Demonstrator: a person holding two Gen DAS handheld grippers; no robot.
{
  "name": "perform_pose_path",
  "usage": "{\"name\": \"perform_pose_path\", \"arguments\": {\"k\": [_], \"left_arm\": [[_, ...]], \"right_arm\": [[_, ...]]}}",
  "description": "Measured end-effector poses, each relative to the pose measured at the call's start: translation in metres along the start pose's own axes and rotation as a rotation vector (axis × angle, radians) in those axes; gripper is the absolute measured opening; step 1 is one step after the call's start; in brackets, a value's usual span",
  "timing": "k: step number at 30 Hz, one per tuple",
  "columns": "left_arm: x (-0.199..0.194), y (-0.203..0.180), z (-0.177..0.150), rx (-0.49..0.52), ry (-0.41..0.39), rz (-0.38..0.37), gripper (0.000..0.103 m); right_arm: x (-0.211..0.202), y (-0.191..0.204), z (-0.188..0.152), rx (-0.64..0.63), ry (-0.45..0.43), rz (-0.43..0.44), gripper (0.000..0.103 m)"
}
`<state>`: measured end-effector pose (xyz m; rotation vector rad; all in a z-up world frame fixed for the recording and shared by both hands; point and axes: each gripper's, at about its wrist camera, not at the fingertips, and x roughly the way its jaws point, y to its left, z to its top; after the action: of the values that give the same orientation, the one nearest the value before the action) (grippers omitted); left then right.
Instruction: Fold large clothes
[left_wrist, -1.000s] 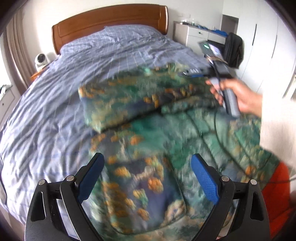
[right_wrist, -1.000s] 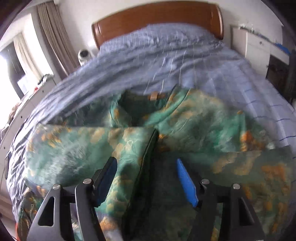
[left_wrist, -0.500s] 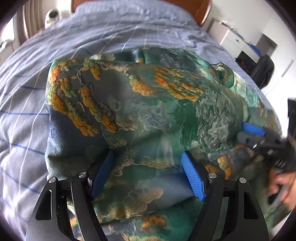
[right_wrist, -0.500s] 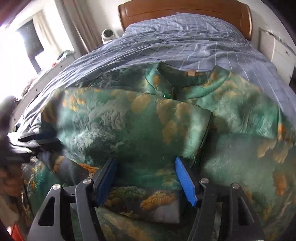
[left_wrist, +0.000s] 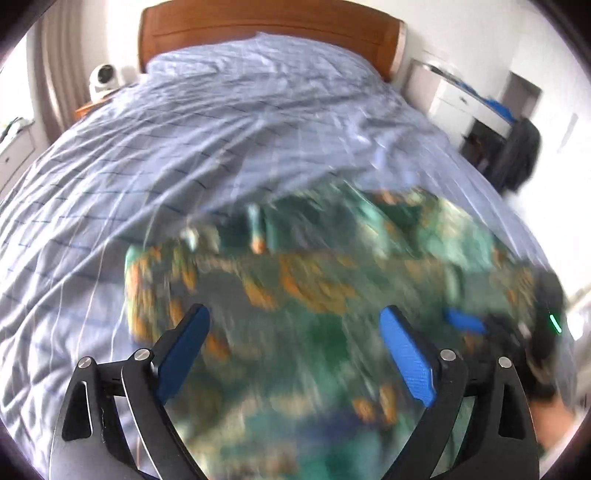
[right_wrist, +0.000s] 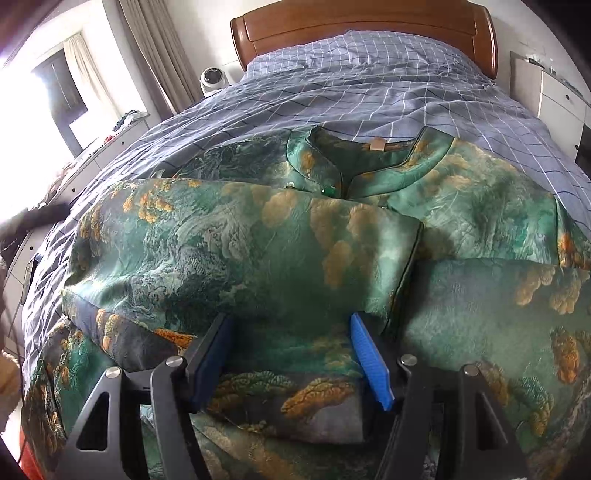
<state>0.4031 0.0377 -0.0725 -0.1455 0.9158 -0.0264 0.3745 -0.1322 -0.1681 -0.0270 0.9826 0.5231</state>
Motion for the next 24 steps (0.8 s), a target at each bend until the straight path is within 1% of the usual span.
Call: {"name": "perform_pose_path", "arguments": {"k": [3,5,6,8,14,17,19,21,23,24], "left_arm": [[0.044,0.02,0.0,-0.065,0.01,0.068,0.094],[0.076,0.031,-0.012,-0.061,0.039,0.115,0.096],[0.084,0.036,-0.018,-0.063,0.042,0.103,0.097],[0.086,0.041,-0.024,-0.081,0.011,0.085,0.098],[0.085,0.039,-0.024,-0.062,0.018,0.09,0.099],[0.067,0.036,-0.028,-0.034,0.016,0.089,0.098],[0.043,0.032,-0.038,0.008,0.009,0.094,0.098],[0.01,0.03,-0.054,0.055,-0.007,0.083,0.098],[-0.02,0.031,-0.072,0.072,-0.013,0.049,0.098],[-0.032,0.031,-0.081,0.078,-0.01,0.034,0.098]], "right_arm": [[-0.001,0.0,-0.003,0.0,-0.006,0.002,0.066],[-0.001,-0.001,-0.005,-0.001,-0.012,0.003,0.066],[-0.001,0.0,-0.006,-0.002,-0.014,0.003,0.066],[0.0,0.0,-0.007,-0.008,-0.018,0.001,0.066],[0.001,-0.001,-0.009,-0.008,-0.027,0.004,0.066],[0.001,0.0,-0.008,-0.009,-0.022,-0.001,0.066],[-0.001,0.0,-0.008,-0.01,-0.026,0.003,0.067],[-0.005,0.002,-0.005,-0.022,-0.024,-0.006,0.068],[-0.015,0.011,-0.002,-0.048,-0.018,-0.045,0.071],[-0.023,0.015,0.0,-0.051,-0.022,-0.058,0.076]]}}
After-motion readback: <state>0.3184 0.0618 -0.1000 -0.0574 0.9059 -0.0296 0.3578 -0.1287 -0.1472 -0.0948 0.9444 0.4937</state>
